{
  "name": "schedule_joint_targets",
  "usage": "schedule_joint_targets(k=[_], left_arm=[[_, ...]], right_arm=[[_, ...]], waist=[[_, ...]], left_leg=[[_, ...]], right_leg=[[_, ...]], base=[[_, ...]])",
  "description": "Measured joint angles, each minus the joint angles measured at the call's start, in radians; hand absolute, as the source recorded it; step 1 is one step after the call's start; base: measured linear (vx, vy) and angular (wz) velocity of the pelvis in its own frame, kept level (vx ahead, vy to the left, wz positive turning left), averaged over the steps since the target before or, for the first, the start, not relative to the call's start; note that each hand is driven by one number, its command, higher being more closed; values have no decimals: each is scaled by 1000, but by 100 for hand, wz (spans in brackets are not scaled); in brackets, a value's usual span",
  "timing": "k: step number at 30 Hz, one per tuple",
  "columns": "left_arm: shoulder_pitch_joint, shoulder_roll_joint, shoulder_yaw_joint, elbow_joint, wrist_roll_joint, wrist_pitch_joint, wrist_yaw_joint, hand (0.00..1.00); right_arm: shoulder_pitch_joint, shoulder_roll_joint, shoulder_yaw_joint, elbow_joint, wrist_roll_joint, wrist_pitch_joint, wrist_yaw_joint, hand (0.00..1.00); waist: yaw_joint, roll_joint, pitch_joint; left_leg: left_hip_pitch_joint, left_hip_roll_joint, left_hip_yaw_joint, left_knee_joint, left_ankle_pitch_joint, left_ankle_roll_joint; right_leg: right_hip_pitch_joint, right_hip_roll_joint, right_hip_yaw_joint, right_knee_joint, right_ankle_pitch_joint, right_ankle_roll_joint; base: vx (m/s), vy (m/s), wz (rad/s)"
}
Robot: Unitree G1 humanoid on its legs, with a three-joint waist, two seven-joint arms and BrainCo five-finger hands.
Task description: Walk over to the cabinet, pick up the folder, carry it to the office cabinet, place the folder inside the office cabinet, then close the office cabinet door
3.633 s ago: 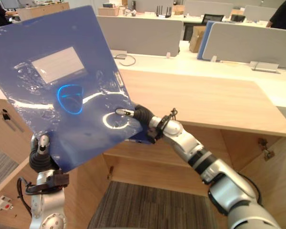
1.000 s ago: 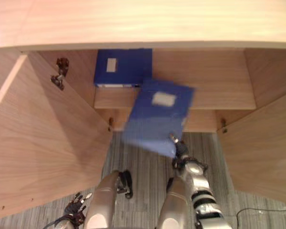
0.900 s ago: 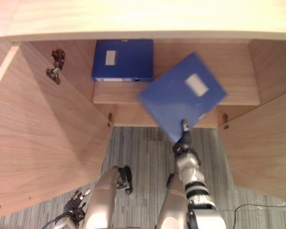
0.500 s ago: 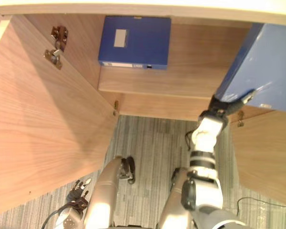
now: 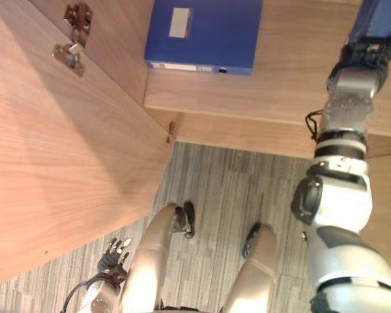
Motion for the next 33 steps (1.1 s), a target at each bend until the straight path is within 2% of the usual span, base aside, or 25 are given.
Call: schedule_joint_targets(k=[5, 7, 17, 18, 27, 33], left_arm=[[0, -9, -4, -11, 0, -11, 18, 0], [0, -15, -4, -19, 0, -14, 30, 0], [-3, -22, -11, -59, -23, -19, 70, 0], [-3, -26, -11, -68, -23, -18, 78, 0], [-3, -30, -11, -83, -23, -19, 80, 0], [-3, -26, -10, -84, -23, -29, 76, 0]], right_arm=[[-44, -7, 70, 98, -39, 52, -35, 100], [-46, -7, 79, 114, -38, 57, -49, 100], [-70, 11, 86, 148, -35, 67, -94, 100], [-70, 15, 87, 149, -39, 70, -100, 0], [-88, 22, 90, 147, -99, 82, -91, 0], [-87, 4, 175, 147, -299, 132, -25, 0]], waist=[[-2, 18, 14], [-3, 25, 24], [-15, 25, 43], [-17, 24, 43], [-24, 20, 46], [-28, 9, 53]], left_leg=[[-28, 1, -3, 2, 6, 0], [-30, 1, -4, 2, 7, 0], [-35, 1, -3, -8, 14, -4], [-34, 1, -3, -9, 14, -4], [-25, 4, -1, -10, 14, -5], [-5, 5, 3, -23, 19, -11]], right_leg=[[-25, 0, -4, 4, 0, 0], [-26, -1, -5, 4, 0, 0], [-36, 0, -5, 4, 0, 0], [-36, 0, -5, 4, 1, 0], [-29, 1, -5, 4, 1, 0], [-16, 1, -2, -1, 1, 0]], base=[[8, -5, 3], [0, 0, 0], [0, 0, 0], [0, 0, 0], [0, 0, 0], [0, 0, 0]])
